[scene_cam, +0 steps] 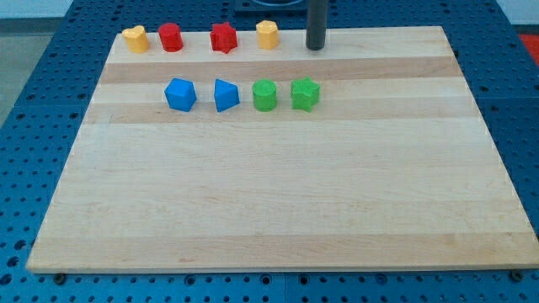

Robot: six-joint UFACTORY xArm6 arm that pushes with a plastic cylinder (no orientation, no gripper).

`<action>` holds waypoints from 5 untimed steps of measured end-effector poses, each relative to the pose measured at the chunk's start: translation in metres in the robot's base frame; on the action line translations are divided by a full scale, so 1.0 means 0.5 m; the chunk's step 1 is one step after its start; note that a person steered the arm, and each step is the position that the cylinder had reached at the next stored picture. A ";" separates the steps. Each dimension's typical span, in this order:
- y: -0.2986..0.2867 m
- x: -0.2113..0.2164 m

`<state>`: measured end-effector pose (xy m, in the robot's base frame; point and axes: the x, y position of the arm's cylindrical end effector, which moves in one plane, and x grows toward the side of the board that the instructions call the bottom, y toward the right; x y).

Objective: Push the yellow hexagon slightly towards the red star

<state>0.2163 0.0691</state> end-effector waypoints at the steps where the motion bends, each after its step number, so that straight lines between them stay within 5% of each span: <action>1: 0.010 -0.047; 5: -0.058 -0.044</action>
<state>0.1942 0.0402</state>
